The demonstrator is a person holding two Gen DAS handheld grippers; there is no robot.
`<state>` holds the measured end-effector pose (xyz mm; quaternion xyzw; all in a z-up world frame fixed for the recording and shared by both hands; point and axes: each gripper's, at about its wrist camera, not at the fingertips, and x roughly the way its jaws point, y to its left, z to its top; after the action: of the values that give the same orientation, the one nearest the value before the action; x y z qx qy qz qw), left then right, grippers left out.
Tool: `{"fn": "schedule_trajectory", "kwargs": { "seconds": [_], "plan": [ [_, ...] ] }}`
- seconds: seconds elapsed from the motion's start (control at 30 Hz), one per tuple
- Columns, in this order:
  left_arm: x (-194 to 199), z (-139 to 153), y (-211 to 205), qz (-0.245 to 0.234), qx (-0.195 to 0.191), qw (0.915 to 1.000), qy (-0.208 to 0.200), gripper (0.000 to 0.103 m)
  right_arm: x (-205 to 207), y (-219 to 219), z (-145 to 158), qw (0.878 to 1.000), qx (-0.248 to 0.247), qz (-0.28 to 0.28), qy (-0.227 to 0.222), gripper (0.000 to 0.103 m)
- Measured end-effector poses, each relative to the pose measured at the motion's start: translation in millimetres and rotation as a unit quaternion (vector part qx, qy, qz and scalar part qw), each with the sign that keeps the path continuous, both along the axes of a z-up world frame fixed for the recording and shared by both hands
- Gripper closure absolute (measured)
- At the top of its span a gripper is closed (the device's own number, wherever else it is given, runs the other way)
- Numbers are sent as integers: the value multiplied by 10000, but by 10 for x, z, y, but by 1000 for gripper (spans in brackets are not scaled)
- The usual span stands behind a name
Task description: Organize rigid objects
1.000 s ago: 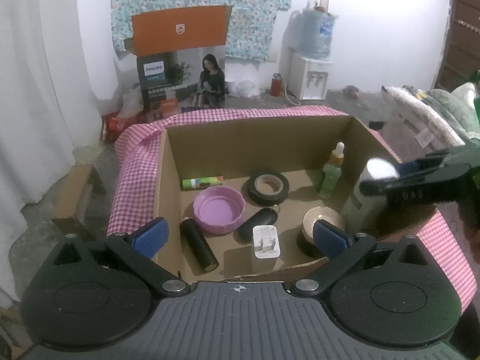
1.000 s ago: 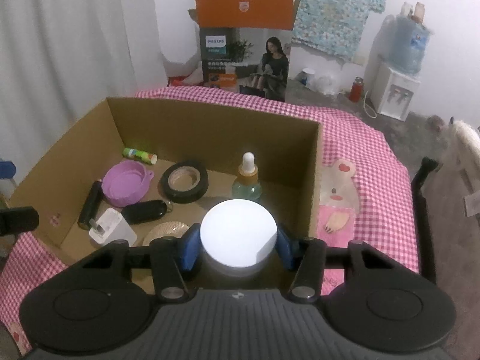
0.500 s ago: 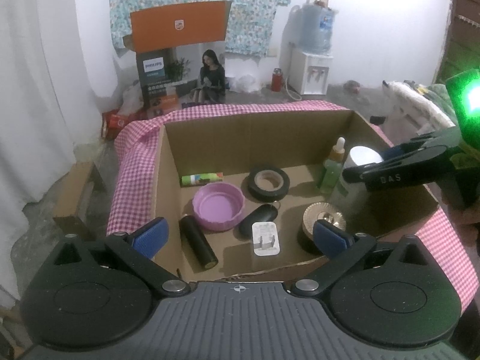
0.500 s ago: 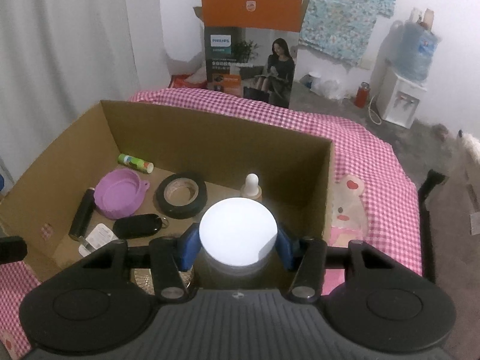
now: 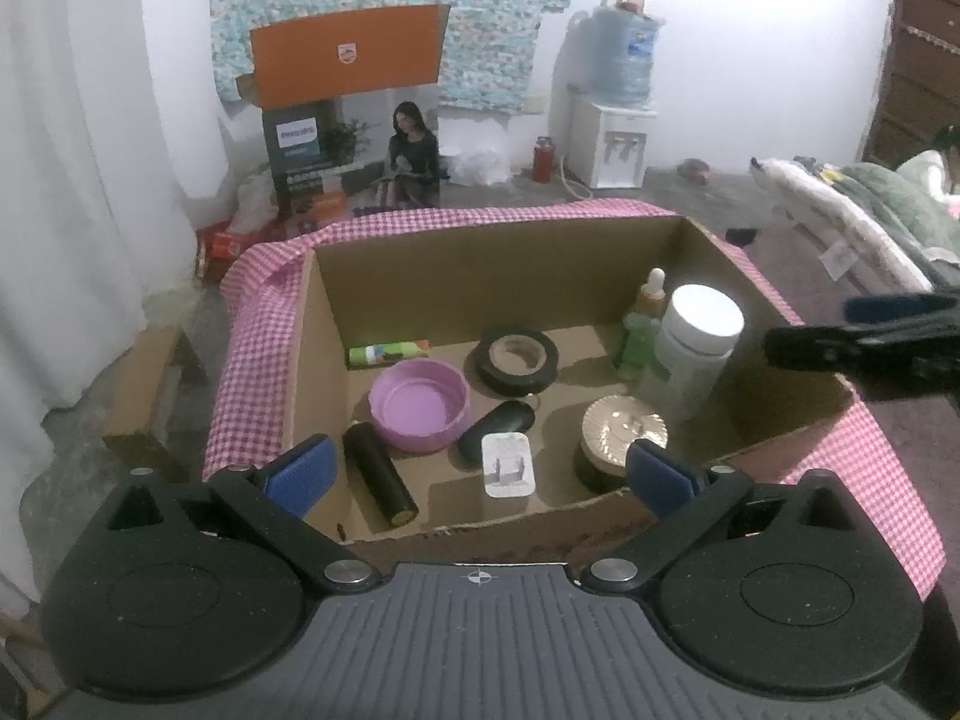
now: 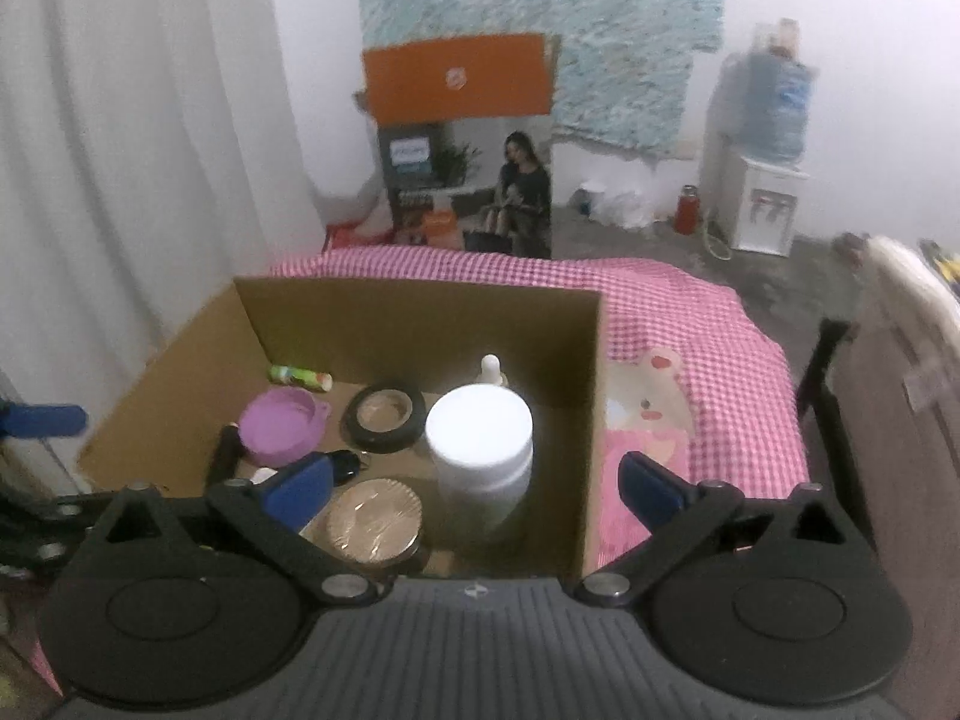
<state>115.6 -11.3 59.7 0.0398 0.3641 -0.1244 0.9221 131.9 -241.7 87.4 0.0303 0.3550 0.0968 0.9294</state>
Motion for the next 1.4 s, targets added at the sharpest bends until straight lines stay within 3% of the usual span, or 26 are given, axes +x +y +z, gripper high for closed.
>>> {"fn": "schedule_trajectory", "kwargs": {
  "seconds": [0.27,0.43,0.63,0.97,1.4],
  "plan": [
    [-123,44,-73,-47,-35,10000,6,0,-534,7,86,9983,390,-410,-121,0],
    [-201,64,-98,35,-67,9999,102,0,-709,57,30,9983,300,-504,34,0],
    [-295,87,-118,276,-66,9995,114,0,-880,31,55,9973,187,-708,-89,0],
    [-259,52,-166,671,71,9975,203,0,-759,189,-1,9957,-227,-884,-135,0],
    [-170,43,-235,731,128,9971,181,0,-540,240,-76,9963,-84,-859,18,0]
  ]
}}
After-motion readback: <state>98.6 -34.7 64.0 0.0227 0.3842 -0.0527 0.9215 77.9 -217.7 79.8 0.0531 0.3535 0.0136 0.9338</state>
